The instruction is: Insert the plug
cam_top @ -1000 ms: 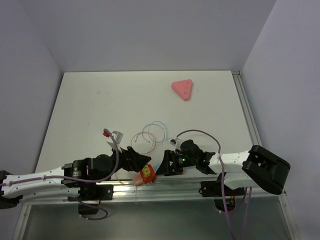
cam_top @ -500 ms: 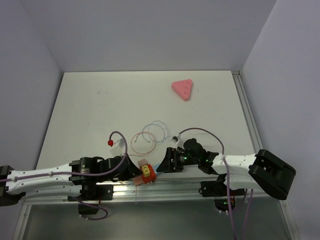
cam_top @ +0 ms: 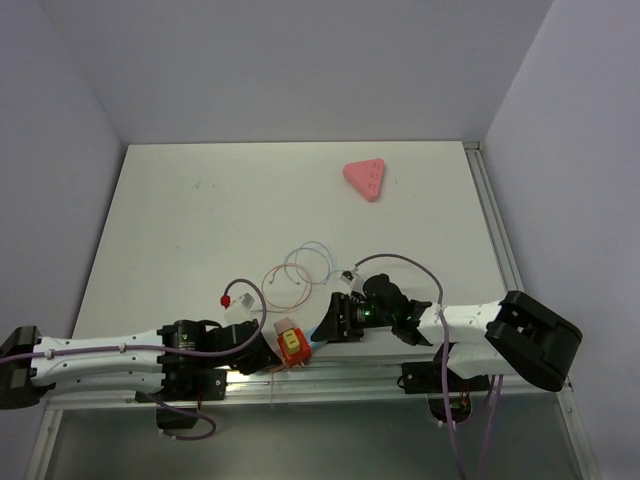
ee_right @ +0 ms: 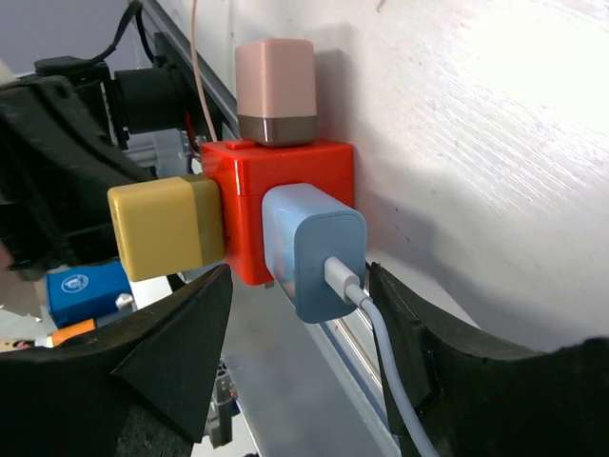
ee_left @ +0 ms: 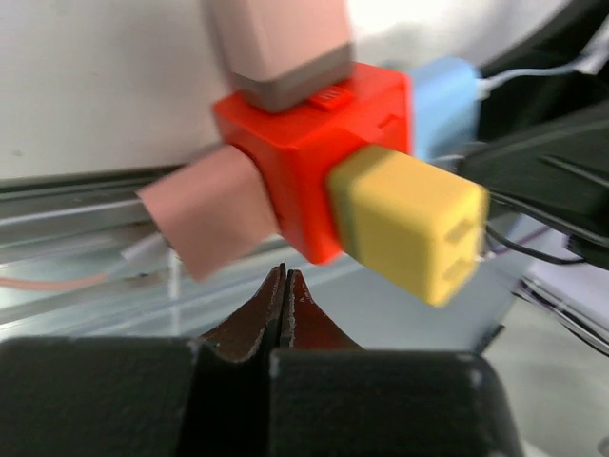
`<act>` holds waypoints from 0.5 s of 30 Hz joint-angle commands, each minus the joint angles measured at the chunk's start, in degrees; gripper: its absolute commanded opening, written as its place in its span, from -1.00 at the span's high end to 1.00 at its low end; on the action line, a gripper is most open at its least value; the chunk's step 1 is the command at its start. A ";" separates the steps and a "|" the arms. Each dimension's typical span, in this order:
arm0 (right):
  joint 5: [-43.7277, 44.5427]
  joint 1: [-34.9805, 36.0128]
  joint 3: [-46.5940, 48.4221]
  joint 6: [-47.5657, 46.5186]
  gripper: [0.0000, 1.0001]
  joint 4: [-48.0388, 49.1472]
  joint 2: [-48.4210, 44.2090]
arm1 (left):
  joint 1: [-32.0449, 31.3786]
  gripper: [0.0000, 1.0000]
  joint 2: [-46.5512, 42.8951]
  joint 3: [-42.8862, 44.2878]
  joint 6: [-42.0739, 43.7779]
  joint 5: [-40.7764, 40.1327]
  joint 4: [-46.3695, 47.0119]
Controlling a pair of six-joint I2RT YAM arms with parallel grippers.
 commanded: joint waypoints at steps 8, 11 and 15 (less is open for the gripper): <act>-2.23 -0.53 2.61 0.54 -0.20 5.70 2.91 | 0.14 0.99 1.27 -3.88 -2.90 -2.44 6.00; -2.59 -0.88 2.08 0.90 -0.19 6.76 3.27 | 0.14 0.99 1.01 -3.97 -2.73 -3.50 7.23; -3.02 -1.23 1.55 1.25 -0.19 8.26 3.88 | 0.14 0.99 0.92 -3.53 -3.26 -5.17 5.49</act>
